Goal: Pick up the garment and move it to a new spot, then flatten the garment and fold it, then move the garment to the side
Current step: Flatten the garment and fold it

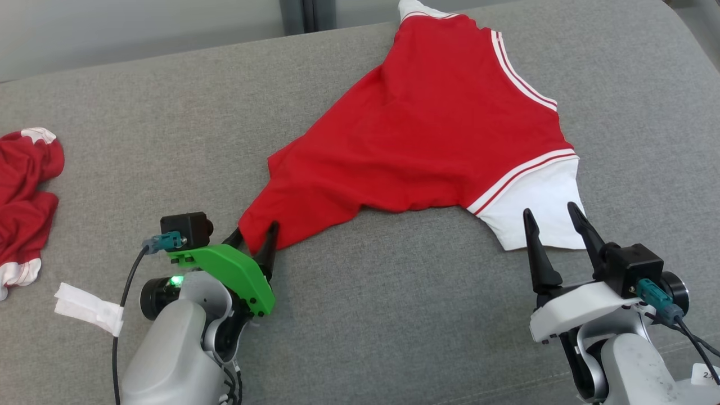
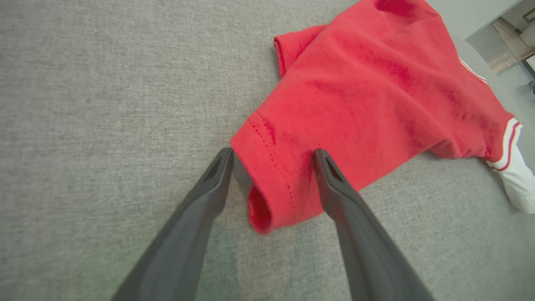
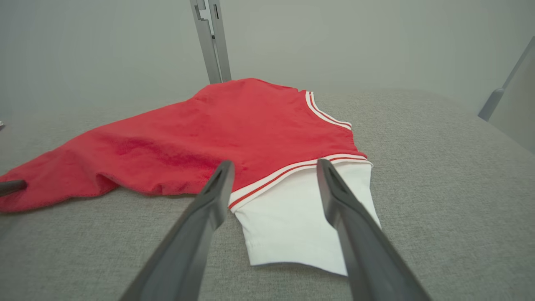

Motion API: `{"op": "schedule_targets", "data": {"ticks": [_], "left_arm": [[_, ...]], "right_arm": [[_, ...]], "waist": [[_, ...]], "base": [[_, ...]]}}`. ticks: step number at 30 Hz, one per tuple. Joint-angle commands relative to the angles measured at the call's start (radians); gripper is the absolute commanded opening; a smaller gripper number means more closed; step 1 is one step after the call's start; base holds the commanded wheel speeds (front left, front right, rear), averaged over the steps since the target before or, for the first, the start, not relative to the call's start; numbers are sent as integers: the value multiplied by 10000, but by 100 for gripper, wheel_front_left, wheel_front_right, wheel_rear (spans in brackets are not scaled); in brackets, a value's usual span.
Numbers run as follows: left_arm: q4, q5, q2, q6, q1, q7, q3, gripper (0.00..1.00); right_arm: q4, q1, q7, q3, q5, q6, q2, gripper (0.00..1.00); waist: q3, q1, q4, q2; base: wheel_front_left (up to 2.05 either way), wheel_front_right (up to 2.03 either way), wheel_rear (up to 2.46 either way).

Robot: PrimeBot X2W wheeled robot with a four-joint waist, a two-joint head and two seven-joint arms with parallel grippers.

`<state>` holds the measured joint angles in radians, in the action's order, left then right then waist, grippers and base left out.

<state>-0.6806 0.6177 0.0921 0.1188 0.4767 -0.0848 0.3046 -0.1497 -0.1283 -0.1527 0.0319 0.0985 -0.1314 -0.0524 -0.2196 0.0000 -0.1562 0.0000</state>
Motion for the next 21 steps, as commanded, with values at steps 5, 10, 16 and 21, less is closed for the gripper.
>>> {"op": "schedule_targets", "data": {"ticks": [5, 10, 16, 21], "left_arm": [[267, 189, 103, 95, 220, 498, 198, 0], [931, 532, 117, 103, -159, 844, 151, 0], [2347, 1392, 234, 8, -1103, -77, -57, 0], [3773, 1473, 612, -394, -1789, -687, -120, 0]], "right_arm": [[-14, -66, -105, -146, -18, 14, 5, 100], [56, 60, -11, -239, -70, 14, 7, 100], [119, 176, 74, -231, -64, 14, 7, 100], [221, 163, 132, -201, -49, 14, 8, 100]], "waist": [[9, 0, 197, 0], [112, 0, 628, 0], [279, 0, 1086, 0], [247, 0, 1225, 0]], "base": [[0, 0, 0], [0, 0, 0], [0, 0, 0], [0, 0, 0]]}}
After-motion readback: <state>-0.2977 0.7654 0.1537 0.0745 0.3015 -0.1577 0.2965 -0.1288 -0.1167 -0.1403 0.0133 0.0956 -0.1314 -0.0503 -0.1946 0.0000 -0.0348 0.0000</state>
